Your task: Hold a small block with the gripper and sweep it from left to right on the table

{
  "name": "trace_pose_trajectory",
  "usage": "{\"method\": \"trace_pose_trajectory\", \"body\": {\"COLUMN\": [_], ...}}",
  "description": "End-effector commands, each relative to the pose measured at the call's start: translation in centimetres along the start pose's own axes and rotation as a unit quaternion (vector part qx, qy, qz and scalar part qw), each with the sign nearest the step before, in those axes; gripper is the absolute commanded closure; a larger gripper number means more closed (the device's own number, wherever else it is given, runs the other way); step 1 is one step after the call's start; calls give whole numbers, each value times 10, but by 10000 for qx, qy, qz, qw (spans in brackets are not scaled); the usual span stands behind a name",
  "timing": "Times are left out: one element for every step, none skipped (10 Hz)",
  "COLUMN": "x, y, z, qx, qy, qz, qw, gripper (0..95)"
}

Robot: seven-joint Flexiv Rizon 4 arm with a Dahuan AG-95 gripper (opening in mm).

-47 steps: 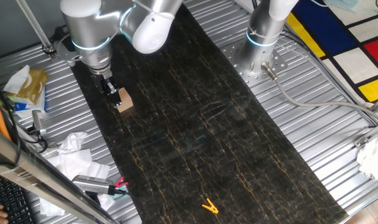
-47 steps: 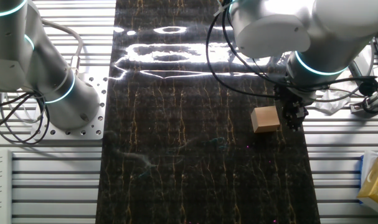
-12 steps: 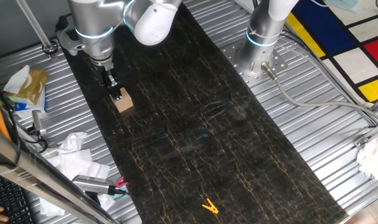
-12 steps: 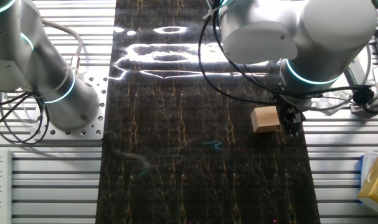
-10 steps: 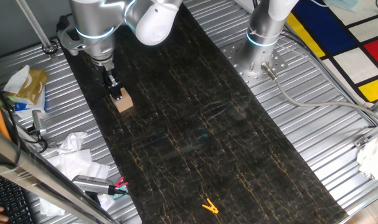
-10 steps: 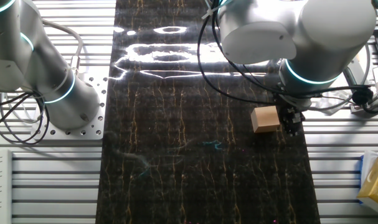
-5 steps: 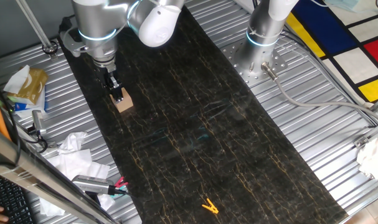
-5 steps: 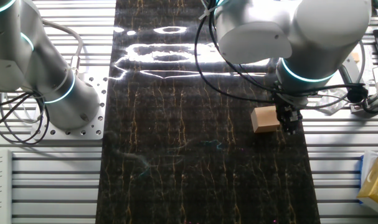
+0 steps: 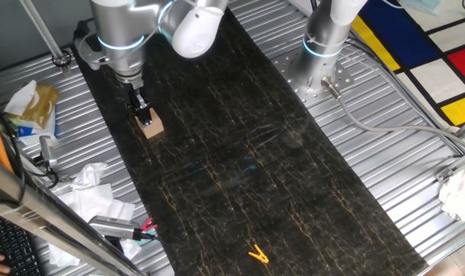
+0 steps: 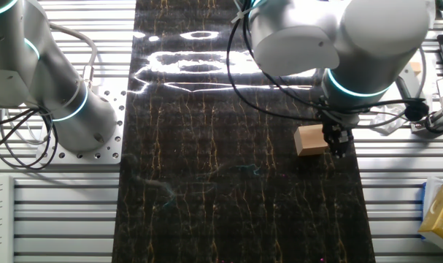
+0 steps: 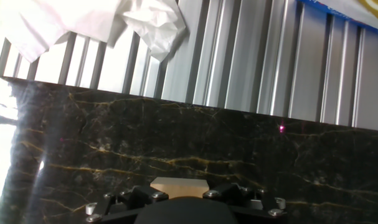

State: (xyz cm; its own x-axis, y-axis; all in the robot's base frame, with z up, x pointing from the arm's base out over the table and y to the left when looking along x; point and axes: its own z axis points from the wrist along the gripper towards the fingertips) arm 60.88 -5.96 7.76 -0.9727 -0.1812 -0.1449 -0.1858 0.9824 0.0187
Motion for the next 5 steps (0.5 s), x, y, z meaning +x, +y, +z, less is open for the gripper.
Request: {"method": "trace_pose_trajectory", "body": {"x": [1, 2, 2, 3, 3], "y": [0, 0, 0, 1, 1], "z": [0, 0, 0, 1, 1], "qx": [-21, -30, -36, -41, -42], "qy": [-44, -62, -68, -75, -83], "qz": [8, 14, 15, 14, 10], "qw": [10000, 10000, 10000, 10000, 10000], "gripper": [190, 190, 190, 190, 190]}}
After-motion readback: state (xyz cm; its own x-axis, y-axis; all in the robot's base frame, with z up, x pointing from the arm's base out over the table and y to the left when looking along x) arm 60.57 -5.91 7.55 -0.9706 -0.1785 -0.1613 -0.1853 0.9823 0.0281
